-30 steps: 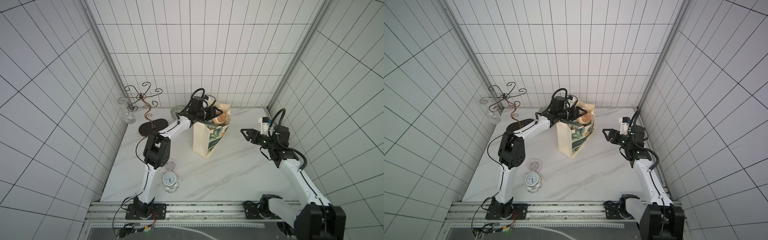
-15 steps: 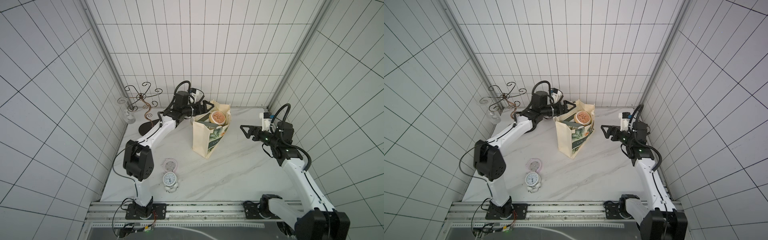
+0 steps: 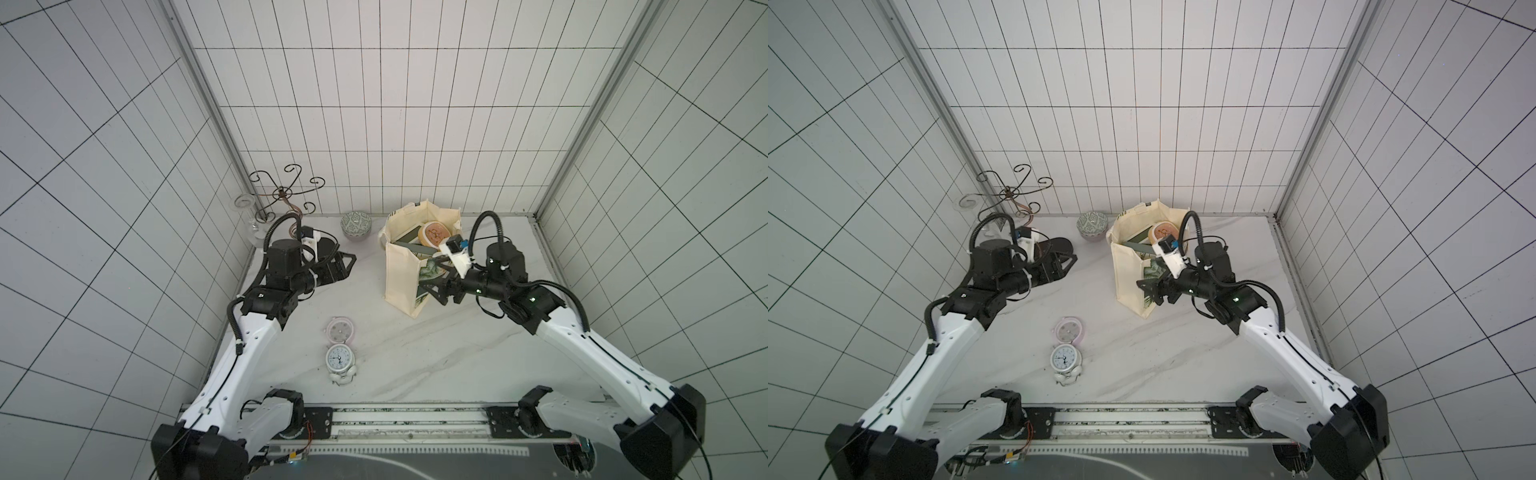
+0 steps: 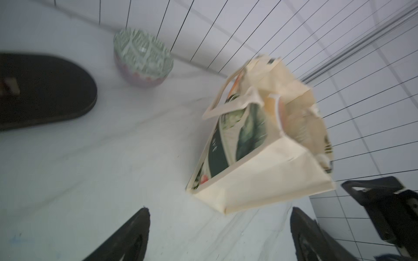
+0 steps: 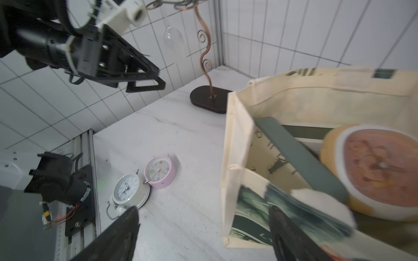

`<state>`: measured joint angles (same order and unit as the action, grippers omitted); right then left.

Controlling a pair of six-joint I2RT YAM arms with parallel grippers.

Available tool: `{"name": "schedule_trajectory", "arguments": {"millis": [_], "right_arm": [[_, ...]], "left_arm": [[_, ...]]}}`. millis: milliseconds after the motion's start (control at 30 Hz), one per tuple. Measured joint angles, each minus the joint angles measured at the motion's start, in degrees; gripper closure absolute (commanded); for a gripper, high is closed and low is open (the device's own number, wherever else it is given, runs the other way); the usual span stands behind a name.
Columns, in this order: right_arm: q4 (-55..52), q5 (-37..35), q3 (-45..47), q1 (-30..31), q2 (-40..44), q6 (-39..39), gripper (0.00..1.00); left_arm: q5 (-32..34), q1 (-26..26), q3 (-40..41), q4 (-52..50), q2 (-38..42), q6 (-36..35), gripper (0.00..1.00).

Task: Put the alarm clock into the canvas bag
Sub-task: Pick up the alarm from the center of the board.

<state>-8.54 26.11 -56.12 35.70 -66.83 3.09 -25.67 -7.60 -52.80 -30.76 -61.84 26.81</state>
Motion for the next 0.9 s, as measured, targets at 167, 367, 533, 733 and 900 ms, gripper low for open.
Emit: {"name": "schedule_trajectory", "arguments": {"millis": [167,367,533,733,900], "right_arm": [[-0.9,-1.6,0.0,11.5,-6.3,6.8,0.10],[-0.9,-1.9,-0.6,20.9,-14.9,14.5,0.09],[-0.8,-0.8,-3.0,25.3,-24.0,20.7,0.06],[-0.2,0.8,-9.7,28.4,-33.9,24.2,0.00],[0.6,1.4,-14.6,29.9,-39.0,24.8,0.00]], "left_arm": [[-1.4,2.9,5.1,-10.7,-3.2,-3.0,0.07],[-0.7,4.4,5.9,-14.4,-4.1,-5.3,0.06],[0.0,7.9,6.8,-14.5,-4.4,-5.9,0.06],[0.5,9.2,7.0,-14.3,-3.8,-5.9,0.05],[0.4,9.4,7.0,-14.1,-3.3,-5.9,0.05]]}}
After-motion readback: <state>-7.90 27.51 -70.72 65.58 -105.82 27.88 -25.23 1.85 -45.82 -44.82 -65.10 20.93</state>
